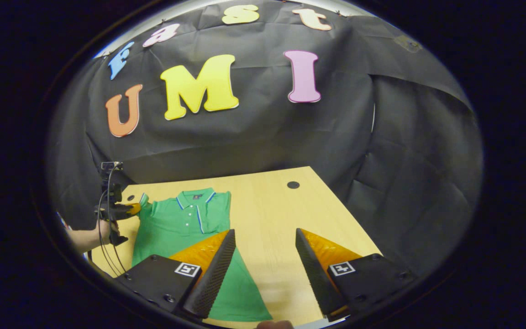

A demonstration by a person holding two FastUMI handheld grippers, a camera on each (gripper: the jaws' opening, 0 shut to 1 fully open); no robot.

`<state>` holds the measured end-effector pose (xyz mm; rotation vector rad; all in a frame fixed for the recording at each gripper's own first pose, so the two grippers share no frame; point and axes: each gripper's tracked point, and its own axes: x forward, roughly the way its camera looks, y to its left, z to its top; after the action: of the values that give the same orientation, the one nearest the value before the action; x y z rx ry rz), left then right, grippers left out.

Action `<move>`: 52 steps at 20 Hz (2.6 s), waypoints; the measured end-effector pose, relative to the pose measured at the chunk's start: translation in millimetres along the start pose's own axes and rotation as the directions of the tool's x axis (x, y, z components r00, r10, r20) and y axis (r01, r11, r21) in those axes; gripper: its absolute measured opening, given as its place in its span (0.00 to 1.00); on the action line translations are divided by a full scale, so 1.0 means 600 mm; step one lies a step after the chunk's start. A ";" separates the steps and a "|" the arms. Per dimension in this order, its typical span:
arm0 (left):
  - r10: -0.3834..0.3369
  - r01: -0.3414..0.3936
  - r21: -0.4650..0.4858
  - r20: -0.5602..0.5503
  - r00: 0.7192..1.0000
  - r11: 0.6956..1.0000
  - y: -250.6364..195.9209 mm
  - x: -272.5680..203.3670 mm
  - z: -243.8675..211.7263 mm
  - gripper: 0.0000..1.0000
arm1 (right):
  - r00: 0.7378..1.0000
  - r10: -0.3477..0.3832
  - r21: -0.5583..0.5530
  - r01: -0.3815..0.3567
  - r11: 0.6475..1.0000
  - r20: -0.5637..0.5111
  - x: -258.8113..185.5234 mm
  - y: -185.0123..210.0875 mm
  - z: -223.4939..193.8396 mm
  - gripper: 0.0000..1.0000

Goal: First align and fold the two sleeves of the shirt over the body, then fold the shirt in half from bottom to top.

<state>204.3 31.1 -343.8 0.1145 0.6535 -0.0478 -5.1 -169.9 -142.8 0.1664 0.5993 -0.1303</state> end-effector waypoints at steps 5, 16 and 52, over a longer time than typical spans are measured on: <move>-0.119 0.120 0.072 -0.011 0.993 0.990 -0.093 -0.010 0.001 0.08 | 1.000 -0.024 0.021 0.024 0.999 0.016 -0.008 -0.026 0.000 0.87; -0.055 0.057 -0.053 0.039 0.998 0.997 -0.052 -0.163 0.017 0.86 | 0.993 0.092 -0.043 -0.089 0.995 0.077 0.002 0.032 0.024 0.93; -0.228 0.268 0.007 -0.504 0.833 0.963 -0.075 -0.530 -0.477 1.00 | 0.785 0.114 -0.341 -0.388 0.856 -0.608 -0.034 0.001 -0.468 0.96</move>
<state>-224.0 23.6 -379.8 0.1170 1.1888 -0.3047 -175.7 -113.8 -359.2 -0.1806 1.1886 0.3495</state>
